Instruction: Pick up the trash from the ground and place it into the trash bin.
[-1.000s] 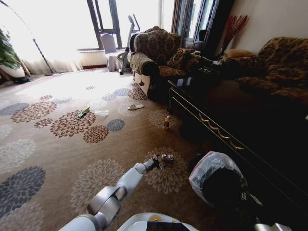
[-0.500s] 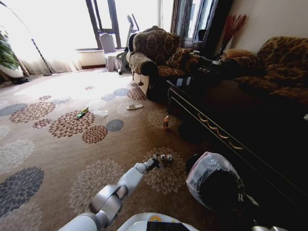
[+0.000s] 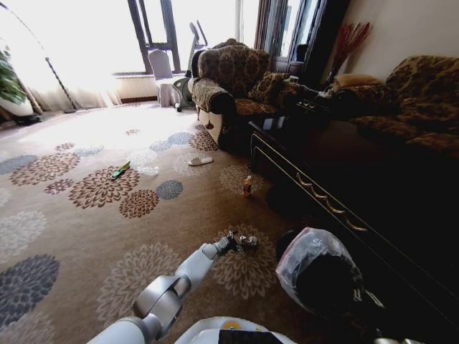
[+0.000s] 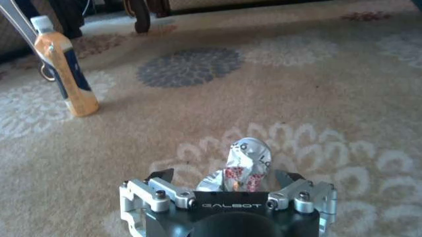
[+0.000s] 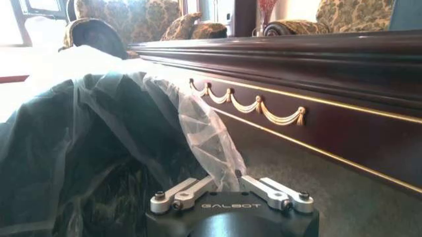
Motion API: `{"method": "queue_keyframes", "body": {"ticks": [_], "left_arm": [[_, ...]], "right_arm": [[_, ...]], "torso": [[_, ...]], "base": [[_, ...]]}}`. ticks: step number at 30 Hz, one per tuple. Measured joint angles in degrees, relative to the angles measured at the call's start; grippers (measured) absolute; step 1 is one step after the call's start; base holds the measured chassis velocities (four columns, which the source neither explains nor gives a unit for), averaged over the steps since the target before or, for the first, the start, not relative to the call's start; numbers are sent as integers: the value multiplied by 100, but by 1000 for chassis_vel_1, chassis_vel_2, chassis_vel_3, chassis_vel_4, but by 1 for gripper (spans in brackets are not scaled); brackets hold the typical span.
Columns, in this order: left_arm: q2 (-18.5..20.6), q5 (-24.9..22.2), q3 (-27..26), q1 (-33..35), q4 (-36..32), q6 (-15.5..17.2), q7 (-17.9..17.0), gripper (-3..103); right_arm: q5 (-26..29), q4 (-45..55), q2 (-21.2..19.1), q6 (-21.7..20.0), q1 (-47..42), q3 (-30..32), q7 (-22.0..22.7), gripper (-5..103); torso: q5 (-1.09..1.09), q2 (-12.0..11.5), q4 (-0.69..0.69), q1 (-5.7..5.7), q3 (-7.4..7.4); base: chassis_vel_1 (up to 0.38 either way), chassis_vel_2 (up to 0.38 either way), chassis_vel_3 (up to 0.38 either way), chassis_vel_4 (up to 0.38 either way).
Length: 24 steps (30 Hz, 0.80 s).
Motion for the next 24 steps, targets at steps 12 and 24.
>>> {"method": "queue_keyframes", "body": {"ticks": [12,24], "left_arm": [[-97,403,-444,149,303,385,-83,80],[-83,221,-447,432,23,31,-80,30]], "right_arm": [[0,76,70,46,-114,9,-5,1],[9,91,154,78,-149,-11,-31,1]], "torso": [[0,1,-1,-4,-3],[-1,1,-2,-4,-3]], "base": [[0,0,0,0],[0,0,0,0]]}}
